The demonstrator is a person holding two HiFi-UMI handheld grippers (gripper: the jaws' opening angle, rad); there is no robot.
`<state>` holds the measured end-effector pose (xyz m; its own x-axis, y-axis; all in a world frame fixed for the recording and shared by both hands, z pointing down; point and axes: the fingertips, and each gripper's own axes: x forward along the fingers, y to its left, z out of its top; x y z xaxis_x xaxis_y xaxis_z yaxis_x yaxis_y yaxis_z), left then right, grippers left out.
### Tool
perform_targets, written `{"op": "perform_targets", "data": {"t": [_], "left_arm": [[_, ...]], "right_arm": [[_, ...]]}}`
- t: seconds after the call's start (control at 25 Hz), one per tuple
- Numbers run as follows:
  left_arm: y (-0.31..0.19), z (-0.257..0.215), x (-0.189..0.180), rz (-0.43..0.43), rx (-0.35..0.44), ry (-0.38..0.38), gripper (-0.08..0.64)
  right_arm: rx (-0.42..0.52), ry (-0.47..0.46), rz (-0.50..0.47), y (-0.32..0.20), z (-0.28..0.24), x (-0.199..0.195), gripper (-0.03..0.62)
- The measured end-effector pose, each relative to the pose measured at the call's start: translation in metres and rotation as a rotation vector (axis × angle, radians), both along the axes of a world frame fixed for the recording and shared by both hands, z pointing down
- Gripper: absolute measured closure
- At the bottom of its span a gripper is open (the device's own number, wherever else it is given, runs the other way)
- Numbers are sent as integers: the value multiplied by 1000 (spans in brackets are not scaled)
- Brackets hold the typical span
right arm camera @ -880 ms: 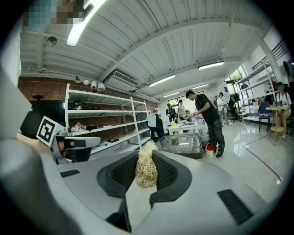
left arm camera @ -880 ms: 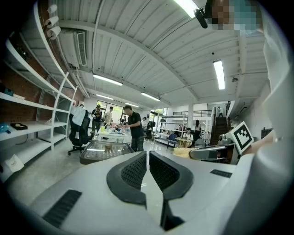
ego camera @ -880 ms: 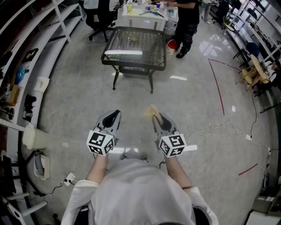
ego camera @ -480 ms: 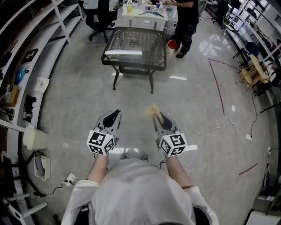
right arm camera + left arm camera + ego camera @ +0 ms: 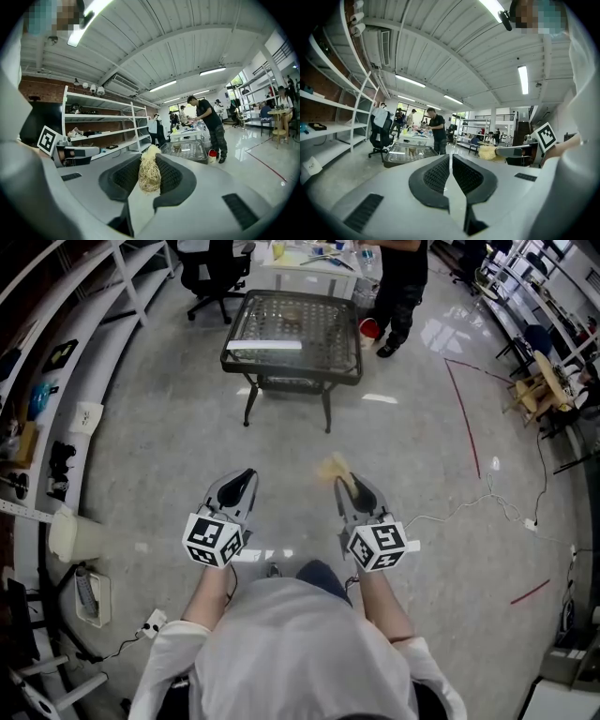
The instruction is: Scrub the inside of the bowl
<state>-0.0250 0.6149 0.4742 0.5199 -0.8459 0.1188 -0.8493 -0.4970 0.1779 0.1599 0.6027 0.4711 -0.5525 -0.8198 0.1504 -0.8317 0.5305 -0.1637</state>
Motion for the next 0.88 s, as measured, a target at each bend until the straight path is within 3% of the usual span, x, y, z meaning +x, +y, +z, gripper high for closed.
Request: {"op": "perform_targets", "data": {"t": [0.32, 0.88], "left_arm": [[-19, 5, -16, 3, -14, 15, 514], [-121, -5, -9, -63, -2, 7, 514]], "right_arm": [[-25, 16, 34, -18, 7, -5, 492], [-9, -4, -21, -126, 3, 1, 492]]}}
